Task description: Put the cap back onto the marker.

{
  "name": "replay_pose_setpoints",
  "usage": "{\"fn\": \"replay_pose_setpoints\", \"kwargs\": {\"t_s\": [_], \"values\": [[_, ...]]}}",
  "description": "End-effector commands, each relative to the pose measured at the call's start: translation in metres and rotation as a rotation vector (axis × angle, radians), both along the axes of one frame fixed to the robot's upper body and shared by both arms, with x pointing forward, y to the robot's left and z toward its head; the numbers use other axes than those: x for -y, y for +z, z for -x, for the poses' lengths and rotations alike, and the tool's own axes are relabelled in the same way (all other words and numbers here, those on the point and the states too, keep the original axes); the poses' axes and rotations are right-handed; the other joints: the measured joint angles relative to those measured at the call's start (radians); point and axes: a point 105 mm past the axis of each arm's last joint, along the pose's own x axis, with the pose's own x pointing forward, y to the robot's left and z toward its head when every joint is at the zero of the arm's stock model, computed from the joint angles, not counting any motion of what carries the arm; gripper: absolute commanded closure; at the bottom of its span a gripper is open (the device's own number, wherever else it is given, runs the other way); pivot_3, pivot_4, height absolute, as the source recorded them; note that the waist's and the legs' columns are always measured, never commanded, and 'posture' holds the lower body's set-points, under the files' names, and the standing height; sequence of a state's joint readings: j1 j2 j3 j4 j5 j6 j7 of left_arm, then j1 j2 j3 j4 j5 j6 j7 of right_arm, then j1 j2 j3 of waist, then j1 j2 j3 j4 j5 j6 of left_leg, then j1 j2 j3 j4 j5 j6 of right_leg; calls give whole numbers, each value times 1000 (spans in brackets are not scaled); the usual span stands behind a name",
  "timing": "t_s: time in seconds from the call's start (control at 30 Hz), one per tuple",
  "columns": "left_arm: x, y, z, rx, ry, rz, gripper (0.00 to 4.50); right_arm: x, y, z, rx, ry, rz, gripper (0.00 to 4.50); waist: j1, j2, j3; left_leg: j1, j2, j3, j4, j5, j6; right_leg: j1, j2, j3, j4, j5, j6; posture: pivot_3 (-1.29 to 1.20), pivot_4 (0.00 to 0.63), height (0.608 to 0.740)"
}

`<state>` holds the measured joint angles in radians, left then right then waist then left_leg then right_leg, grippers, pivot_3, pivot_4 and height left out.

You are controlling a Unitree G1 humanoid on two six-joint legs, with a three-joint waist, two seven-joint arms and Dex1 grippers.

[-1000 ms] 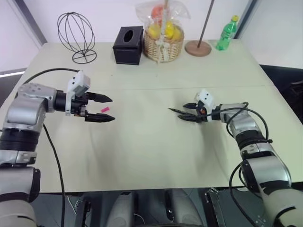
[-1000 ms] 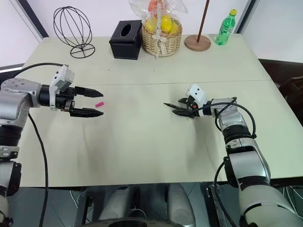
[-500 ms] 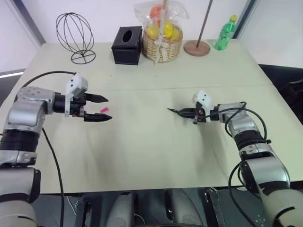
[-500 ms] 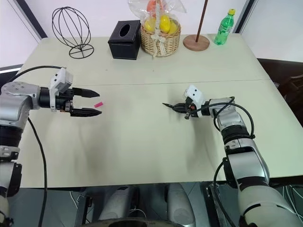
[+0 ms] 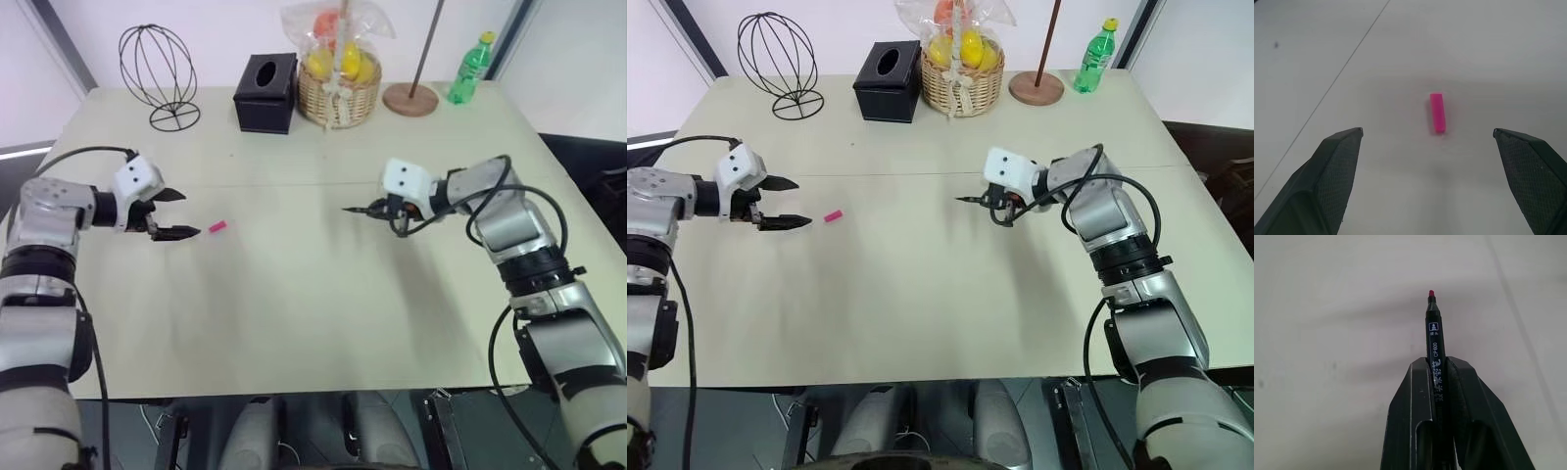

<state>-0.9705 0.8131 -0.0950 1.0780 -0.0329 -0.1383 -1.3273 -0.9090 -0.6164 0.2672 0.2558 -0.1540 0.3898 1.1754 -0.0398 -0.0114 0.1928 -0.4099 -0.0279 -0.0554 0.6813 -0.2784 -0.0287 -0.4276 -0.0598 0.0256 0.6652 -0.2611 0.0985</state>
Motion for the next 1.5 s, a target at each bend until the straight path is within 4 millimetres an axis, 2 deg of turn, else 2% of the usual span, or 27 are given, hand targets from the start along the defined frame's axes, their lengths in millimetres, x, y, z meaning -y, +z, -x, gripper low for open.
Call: {"fn": "replay_pose_setpoints", "kwargs": {"t_s": [0.03, 0.13, 0.47, 0.7, 1.4, 1.5], "values": [[2, 16, -7, 58, 21, 70, 0, -13, 28, 11, 62, 38, -22, 4464, 0, 0, 0, 0, 0, 0, 0, 0, 0, 0, 0, 0, 0, 0, 0, 0, 150, 740], [6, 11, -9, 56, 24, 75, 0, -19, 33, 18, 61, 54, -38, 4464, 0, 0, 0, 0, 0, 0, 0, 0, 0, 0, 0, 0, 0, 0, 0, 0, 150, 740], [18, -22, -13, 10, 71, 135, 0, -21, 46, 37, 33, 104, -66, 4464, 1, 0, 0, 0, 0, 0, 0, 0, 0, 0, -1, -1, 0, 0, 0, 0, 150, 740], [16, -39, -13, -11, 123, 158, 0, -23, 49, 47, -44, 110, -154, 4464, -1, 0, 0, 0, 1, 0, 0, 0, 0, 0, -1, -1, 0, 0, 0, 0, 150, 740], [20, -55, -15, -44, 170, 164, 0, -16, 45, 44, -15, 64, -163, 4464, 17, 0, 0, 0, 0, 0, 0, 0, 0, 0, -2, -1, 0, 0, 0, 0, 150, 740], [23, -56, -15, -54, 167, 173, 1337, -15, 45, 44, -12, 55, -166, 4500, 21, 0, 0, 0, 0, 0, 0, 0, 0, 0, -2, -1, 0, 0, 0, 0, 150, 740]]}}
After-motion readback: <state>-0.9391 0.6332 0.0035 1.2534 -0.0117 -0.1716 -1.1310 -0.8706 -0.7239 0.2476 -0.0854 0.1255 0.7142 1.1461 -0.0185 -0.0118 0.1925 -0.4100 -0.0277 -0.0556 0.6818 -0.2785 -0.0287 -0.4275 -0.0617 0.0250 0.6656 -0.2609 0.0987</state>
